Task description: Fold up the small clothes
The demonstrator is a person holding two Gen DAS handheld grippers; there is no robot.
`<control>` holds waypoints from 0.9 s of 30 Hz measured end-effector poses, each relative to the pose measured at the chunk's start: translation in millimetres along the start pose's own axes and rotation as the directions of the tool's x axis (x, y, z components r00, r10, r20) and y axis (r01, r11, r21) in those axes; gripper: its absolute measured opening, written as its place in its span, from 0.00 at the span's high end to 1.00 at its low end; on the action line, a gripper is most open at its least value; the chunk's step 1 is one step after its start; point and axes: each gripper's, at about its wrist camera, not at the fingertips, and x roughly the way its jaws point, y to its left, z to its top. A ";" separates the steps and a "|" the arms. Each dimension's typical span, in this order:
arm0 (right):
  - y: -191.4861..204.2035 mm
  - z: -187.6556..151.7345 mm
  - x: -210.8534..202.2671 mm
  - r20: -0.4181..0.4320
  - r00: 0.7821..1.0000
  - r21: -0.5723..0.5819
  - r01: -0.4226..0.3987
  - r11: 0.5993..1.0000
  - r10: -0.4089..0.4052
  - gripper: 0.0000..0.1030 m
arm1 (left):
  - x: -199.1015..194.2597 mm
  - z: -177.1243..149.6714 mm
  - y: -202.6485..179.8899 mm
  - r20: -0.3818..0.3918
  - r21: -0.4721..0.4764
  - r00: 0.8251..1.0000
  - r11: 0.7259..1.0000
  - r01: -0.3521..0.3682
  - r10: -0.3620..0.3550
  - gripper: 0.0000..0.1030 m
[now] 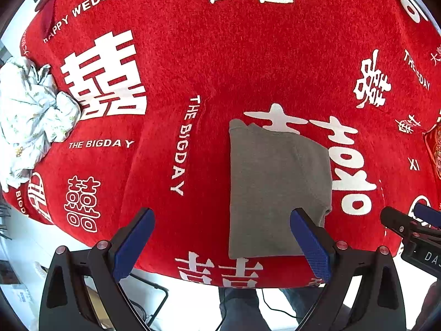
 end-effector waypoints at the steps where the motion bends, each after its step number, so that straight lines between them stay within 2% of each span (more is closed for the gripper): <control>1: 0.6 -0.5 -0.2 0.000 1.000 0.000 0.001 1.000 -0.001 0.13 | 0.2 1.1 -0.8 0.000 0.002 1.000 1.000 0.000 0.000 0.04; 27: 2.3 -1.8 0.2 -0.001 1.000 0.002 0.002 1.000 -0.002 0.13 | 0.8 -1.0 -2.0 0.000 -0.006 1.000 1.000 0.004 -0.004 0.04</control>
